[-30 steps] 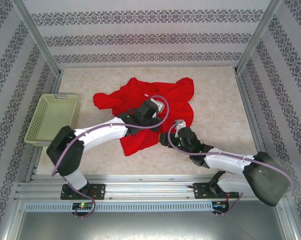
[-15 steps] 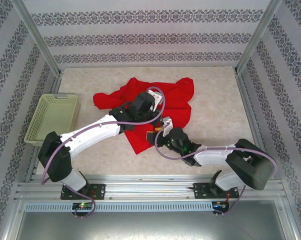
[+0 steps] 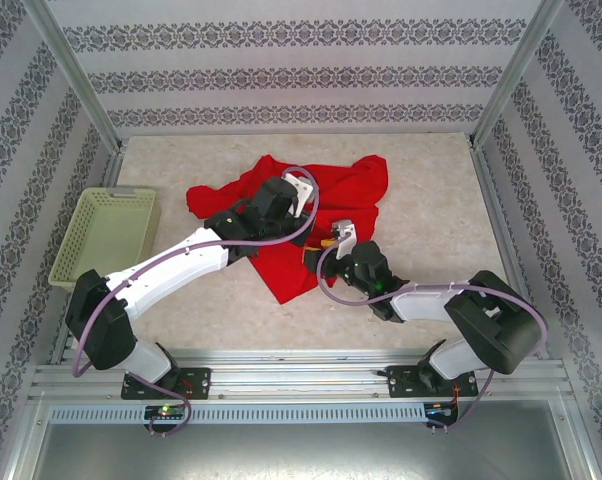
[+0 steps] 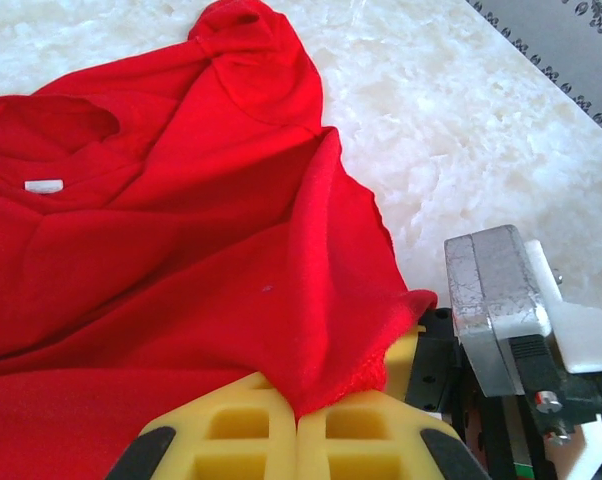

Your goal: Fold the inside-out t-shirt

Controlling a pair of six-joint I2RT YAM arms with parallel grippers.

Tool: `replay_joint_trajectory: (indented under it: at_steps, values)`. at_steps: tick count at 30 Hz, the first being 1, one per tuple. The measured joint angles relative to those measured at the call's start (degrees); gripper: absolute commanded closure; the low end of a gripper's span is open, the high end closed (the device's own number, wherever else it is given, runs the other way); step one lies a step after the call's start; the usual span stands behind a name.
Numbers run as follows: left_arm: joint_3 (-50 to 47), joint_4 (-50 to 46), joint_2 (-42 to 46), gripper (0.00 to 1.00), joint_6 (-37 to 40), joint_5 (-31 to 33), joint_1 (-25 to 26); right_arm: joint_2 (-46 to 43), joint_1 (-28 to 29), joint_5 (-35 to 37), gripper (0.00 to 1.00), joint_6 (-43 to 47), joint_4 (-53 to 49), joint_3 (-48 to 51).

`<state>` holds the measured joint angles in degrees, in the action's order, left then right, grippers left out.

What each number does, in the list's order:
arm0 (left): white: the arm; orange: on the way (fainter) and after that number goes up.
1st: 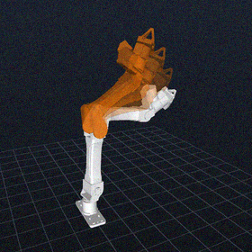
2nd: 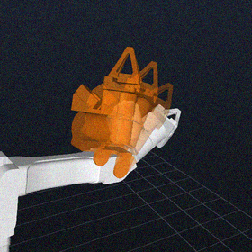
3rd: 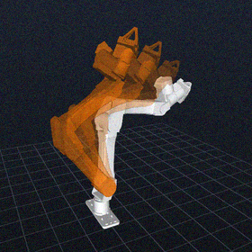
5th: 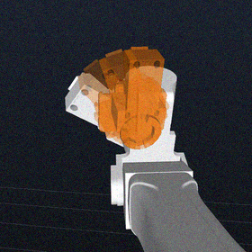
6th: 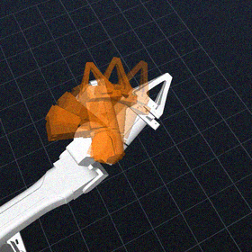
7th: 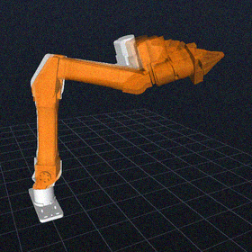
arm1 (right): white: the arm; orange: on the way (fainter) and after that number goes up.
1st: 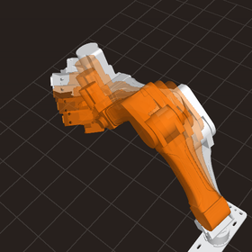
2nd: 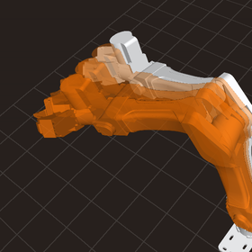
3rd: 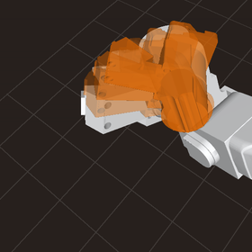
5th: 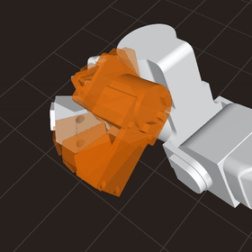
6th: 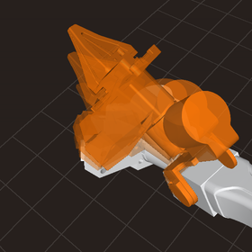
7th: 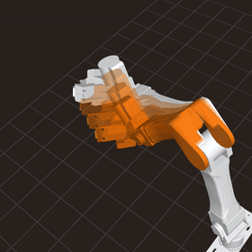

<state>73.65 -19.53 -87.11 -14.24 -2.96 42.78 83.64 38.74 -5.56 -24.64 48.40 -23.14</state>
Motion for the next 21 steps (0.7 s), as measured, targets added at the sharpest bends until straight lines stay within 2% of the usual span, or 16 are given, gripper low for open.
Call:
replay_joint_trajectory:
  at_steps: [7,17,21]
  values:
    - [0.11,-0.76,0.0,1.0,1.11,-0.66,-1.29,0.13,-2.29,-6.14,0.34,-0.63,1.64,0.07]
    - [-0.13,-0.85,0.92,0.99,3.15,-3.61,-1.29,3.23,-4.31,-7.45,0.35,-4.66,4.59,0.0]
    - [-0.81,-0.85,2.62,0.99,3.78,-4.33,-1.29,6.51,-6.73,-9.84,0.33,-8.52,8.7,0.0]
